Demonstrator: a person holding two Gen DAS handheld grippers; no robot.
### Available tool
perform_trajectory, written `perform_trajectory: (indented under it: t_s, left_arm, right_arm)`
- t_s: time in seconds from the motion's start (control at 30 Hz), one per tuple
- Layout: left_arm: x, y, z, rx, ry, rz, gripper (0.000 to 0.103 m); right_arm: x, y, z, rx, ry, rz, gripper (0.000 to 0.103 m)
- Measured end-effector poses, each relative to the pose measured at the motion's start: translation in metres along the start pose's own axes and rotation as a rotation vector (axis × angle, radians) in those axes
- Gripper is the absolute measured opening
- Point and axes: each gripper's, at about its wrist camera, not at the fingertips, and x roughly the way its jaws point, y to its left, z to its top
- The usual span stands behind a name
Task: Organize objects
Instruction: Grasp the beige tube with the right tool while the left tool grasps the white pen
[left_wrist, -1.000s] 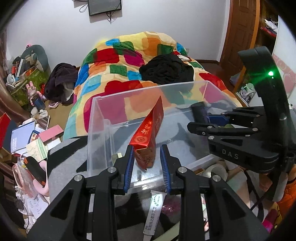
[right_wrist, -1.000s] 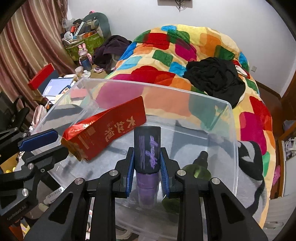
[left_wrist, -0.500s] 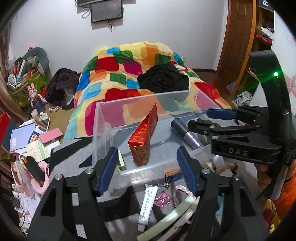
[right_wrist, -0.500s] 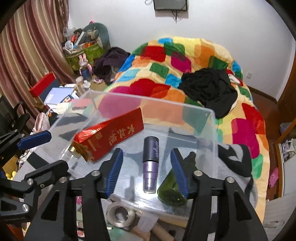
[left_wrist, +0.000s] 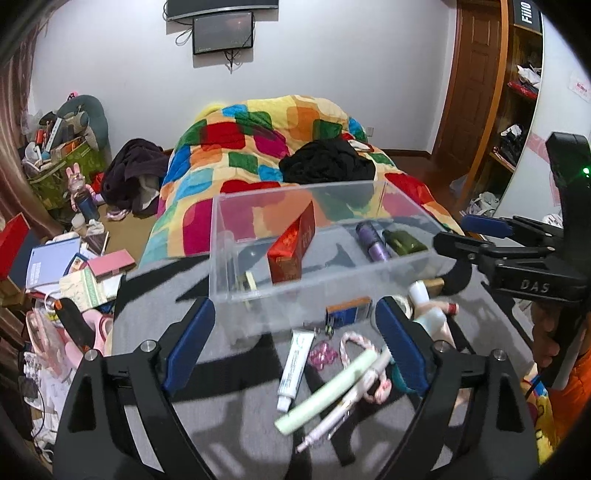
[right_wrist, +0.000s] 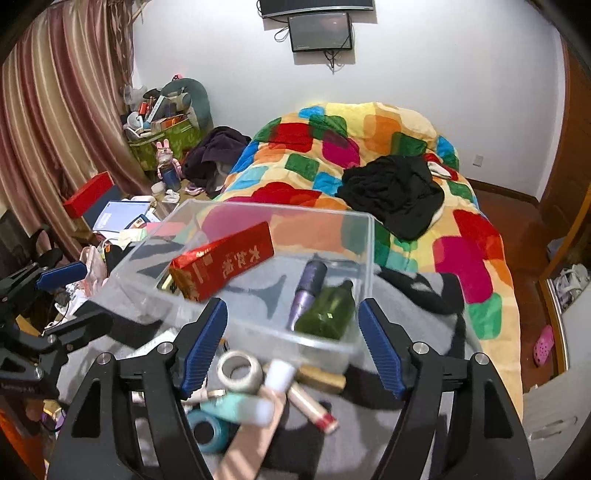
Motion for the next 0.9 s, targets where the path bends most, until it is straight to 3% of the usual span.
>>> perform_trajectory:
  t_s: [0.33, 0.5, 0.67, 0.77, 0.8, 0.87, 0.9]
  left_arm:
    - [0.000, 0.000, -0.049, -0.026, 0.086, -0.024, 0.089]
    - [0.011, -0.006, -0.070, -0.037, 0.151, -0.063, 0.076]
    - [0.024, -0.010, -0.085, -0.055, 0.203, -0.088, 0.070]
    - [0.023, -0.013, -0.086, -0.057, 0.186, -0.085, 0.068]
    - [0.023, -0.014, -0.086, -0.062, 0.183, -0.095, 0.065]
    - [0.021, -0.017, -0.086, -0.064, 0.184, -0.121, 0.046]
    - [0.021, -0.019, -0.086, -0.058, 0.187, -0.123, 0.042]
  right_arm:
    - [-0.008, -0.002, -0.053, 0.014, 0.048, -0.011, 0.070]
    - [0.006, 0.005, -0.078, 0.019, 0.120, 0.014, 0.070]
    - [0.020, 0.011, -0.089, 0.016, 0.162, 0.054, 0.050]
    - [0.022, 0.015, -0.089, 0.006, 0.156, 0.058, 0.037]
    - [0.022, 0.016, -0.090, 0.003, 0.156, 0.061, 0.033]
    - [0.020, 0.016, -0.092, -0.003, 0.154, 0.065, 0.018]
    - [0.019, 0.015, -0.093, -0.001, 0.154, 0.069, 0.016]
